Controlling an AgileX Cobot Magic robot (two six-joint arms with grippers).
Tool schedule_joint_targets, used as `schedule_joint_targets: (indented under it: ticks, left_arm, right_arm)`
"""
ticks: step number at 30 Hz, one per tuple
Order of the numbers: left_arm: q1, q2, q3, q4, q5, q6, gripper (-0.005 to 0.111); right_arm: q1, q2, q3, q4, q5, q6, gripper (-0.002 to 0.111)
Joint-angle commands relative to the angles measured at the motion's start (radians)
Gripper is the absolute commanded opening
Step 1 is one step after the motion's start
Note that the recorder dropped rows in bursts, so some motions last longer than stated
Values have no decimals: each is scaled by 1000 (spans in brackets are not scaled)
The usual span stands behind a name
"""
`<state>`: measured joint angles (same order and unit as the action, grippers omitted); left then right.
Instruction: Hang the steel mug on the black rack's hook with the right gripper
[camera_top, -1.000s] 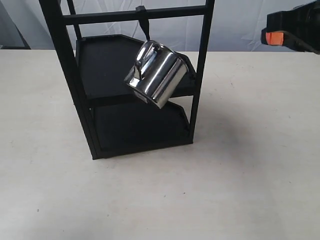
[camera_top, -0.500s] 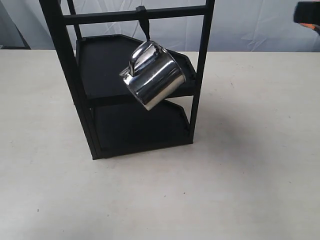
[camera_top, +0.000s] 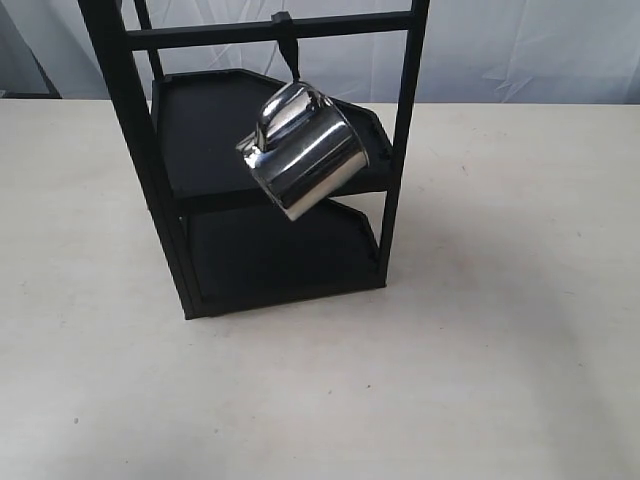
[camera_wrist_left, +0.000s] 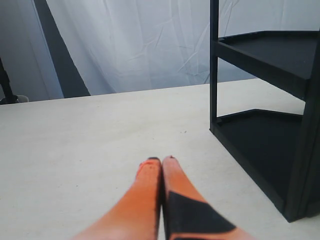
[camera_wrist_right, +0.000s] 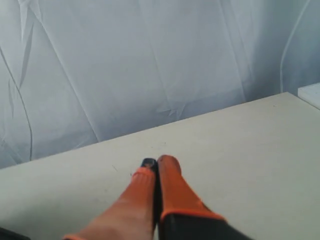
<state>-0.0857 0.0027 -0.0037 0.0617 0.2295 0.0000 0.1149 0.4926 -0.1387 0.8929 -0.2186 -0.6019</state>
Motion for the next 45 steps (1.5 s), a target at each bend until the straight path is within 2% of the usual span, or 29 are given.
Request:
schedule_joint_targets:
  ticks: [1, 4, 14, 18, 24, 29, 41, 45]
  left_arm:
    - [-6, -3, 4, 7, -6, 0, 2]
    - [-6, -3, 4, 7, -6, 0, 2]
    - [-6, -3, 4, 7, -6, 0, 2]
    - [-6, -3, 4, 7, -6, 0, 2]
    - [-6, -3, 4, 7, -6, 0, 2]
    - [-6, -3, 4, 7, -6, 0, 2]
    - [-6, -3, 4, 7, -6, 0, 2]
    - [-6, -3, 4, 7, -6, 0, 2]
  right_arm:
    - [-2, -46, 69, -41, 56, -4, 0]
    - [-4, -101, 80, -78, 118, -4, 0]
    - [-17, -193, 84, -236, 117, 38, 0]
    - [-27, -196, 84, -369, 119, 211, 0]
    - [-27, -196, 94, -666, 179, 472, 0]
    - [-27, -227, 139, -664, 189, 527, 0]
    - [-45, -432, 139, -715, 475, 515, 0]
    - [-45, -493, 139, -729, 519, 515, 0]
